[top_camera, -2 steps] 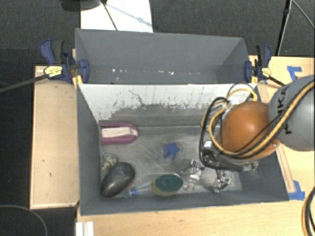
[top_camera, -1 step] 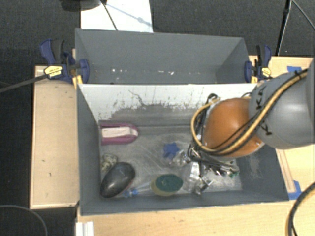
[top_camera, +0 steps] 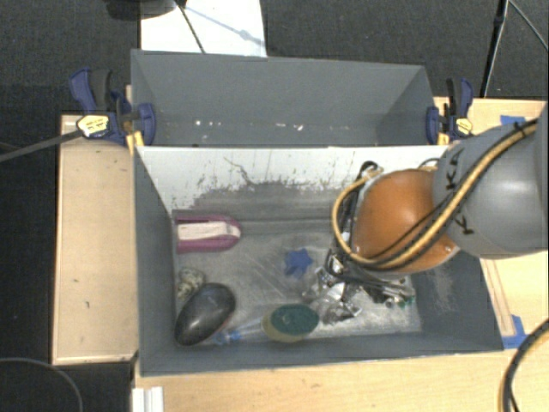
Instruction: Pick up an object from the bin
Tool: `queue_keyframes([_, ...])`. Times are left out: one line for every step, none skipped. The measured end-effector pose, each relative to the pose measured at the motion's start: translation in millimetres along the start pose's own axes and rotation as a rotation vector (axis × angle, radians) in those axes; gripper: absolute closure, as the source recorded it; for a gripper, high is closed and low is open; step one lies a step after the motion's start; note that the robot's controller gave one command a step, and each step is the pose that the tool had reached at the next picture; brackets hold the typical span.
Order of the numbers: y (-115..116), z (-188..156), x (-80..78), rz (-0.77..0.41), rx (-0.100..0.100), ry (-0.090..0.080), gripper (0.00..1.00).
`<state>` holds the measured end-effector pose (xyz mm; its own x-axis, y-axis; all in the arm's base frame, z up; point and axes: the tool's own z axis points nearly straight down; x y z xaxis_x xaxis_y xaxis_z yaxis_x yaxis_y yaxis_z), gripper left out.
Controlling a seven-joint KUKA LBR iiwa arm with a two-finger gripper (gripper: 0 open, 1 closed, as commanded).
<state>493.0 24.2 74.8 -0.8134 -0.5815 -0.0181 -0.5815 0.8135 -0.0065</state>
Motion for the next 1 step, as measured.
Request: queue_keyframes([-0.9,-53.4,-2.6,0.004,-0.003,0.011,1.0])
